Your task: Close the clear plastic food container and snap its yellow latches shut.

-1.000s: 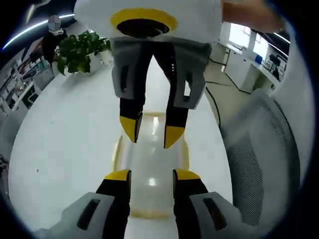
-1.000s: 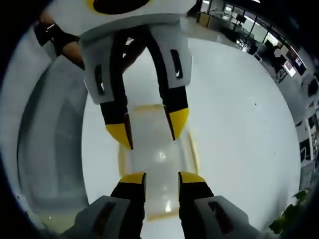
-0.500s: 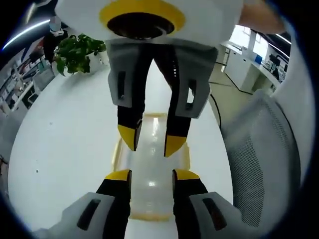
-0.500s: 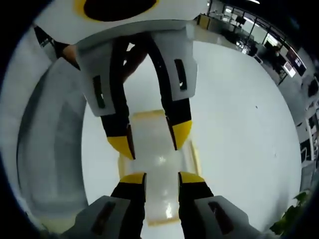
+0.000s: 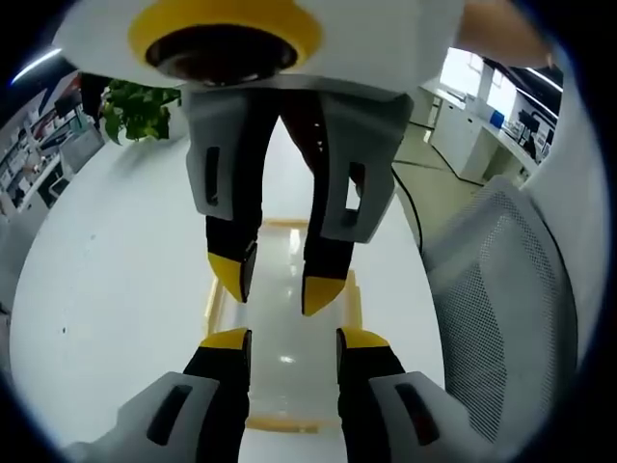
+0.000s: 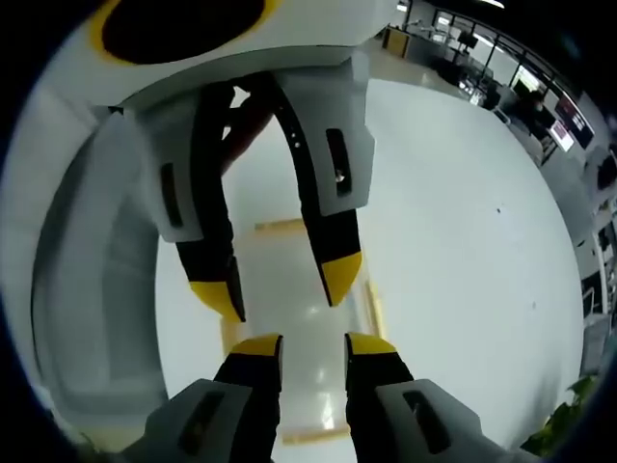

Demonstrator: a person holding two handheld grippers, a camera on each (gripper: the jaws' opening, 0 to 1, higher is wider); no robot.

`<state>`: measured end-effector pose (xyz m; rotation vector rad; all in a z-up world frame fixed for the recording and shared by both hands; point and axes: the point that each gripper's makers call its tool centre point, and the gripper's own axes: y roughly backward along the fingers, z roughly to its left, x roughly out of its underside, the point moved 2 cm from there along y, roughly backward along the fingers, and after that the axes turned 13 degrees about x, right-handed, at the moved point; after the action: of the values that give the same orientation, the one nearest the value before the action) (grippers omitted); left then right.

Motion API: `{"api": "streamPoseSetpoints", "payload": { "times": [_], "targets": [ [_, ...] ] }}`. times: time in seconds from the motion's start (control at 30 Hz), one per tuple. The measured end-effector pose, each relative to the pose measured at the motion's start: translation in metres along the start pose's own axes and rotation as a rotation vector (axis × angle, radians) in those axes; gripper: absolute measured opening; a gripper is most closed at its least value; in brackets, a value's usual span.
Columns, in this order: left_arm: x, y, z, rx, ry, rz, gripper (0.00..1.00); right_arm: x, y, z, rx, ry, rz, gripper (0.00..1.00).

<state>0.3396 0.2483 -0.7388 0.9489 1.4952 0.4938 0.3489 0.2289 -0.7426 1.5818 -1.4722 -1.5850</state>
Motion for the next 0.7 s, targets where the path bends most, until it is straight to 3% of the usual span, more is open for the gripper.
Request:
{"api": "streamPoseSetpoints", "payload": {
  "times": [0.3,0.7],
  "targets": [
    [0.0013,-0.0012,0.0001,0.002,0.005,0.001,0.34,0.0001,-0.0031,0.0021,-0.011,0.006,0.0,0.23],
    [0.0035,-0.0033,-0.0042,0.015,0.009,-0.003,0.43,-0.0023,-0.0061,-0.0035,-0.012,0.021,-0.005,0.31]
  ]
}}
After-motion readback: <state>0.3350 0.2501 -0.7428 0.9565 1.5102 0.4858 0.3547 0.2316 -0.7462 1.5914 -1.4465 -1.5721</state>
